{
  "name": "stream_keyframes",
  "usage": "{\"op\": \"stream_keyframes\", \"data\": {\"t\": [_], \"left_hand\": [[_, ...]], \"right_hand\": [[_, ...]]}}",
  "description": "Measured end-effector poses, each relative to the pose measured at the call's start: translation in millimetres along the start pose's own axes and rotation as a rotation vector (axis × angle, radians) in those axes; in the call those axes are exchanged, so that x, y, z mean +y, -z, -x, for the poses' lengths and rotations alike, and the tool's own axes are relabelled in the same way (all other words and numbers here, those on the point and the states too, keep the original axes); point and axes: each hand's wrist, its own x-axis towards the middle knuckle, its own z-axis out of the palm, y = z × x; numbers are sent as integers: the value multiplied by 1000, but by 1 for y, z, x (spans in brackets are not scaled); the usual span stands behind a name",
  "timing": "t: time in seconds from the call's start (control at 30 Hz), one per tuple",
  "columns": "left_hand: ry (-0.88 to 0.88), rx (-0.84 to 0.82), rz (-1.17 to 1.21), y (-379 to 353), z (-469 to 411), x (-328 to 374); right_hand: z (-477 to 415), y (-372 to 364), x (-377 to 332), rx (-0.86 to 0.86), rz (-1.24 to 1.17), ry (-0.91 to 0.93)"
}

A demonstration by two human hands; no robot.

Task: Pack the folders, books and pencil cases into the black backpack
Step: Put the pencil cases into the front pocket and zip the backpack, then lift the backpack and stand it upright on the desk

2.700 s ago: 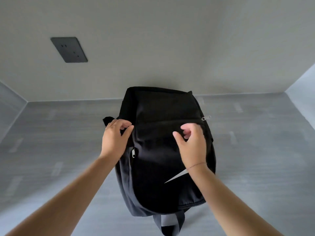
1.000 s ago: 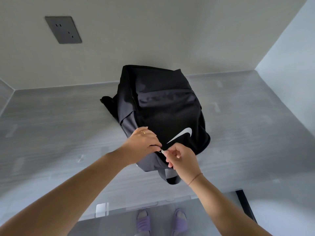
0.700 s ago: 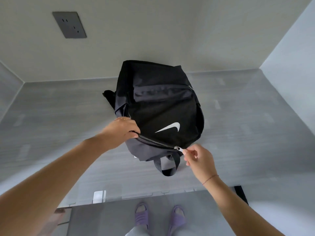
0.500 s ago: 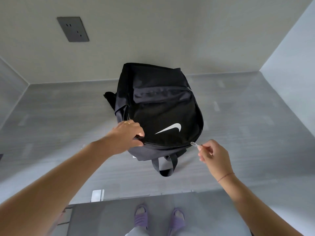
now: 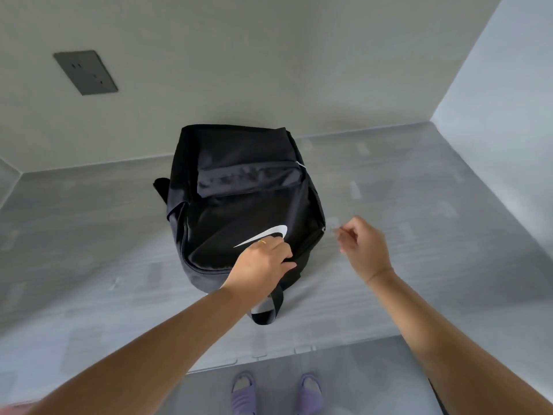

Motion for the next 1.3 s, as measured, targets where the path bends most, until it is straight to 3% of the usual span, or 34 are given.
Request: {"op": "stream_keyframes", "data": {"t": [0.27, 0.43, 0.7, 0.93, 1.03, 1.1, 1.2, 1.3], "left_hand": [[387, -179, 16, -17, -51, 27], [518, -293, -60, -46, -91, 39], [441, -145, 30, -45, -84, 39], [480, -154, 99, -42, -80, 36], [508, -120, 159, -31, -74, 29], [541, 86, 46, -19, -61, 8], [838, 413, -111, 8, -30, -39], [1261, 401, 78, 21, 4, -72]], "right_hand": [[-37, -1, 12, -121, -219, -59], [-51, -10, 20, -206, -140, -88], [-98, -26, 25, -47, -78, -85], [-135, -45, 22, 25, -168, -194], [-129, -51, 27, -27, -243, -349], [-119, -51, 27, -180, -375, -497], [-96, -54, 19, -445, -410, -601], [-78, -62, 16, -445, -394, -565]]}}
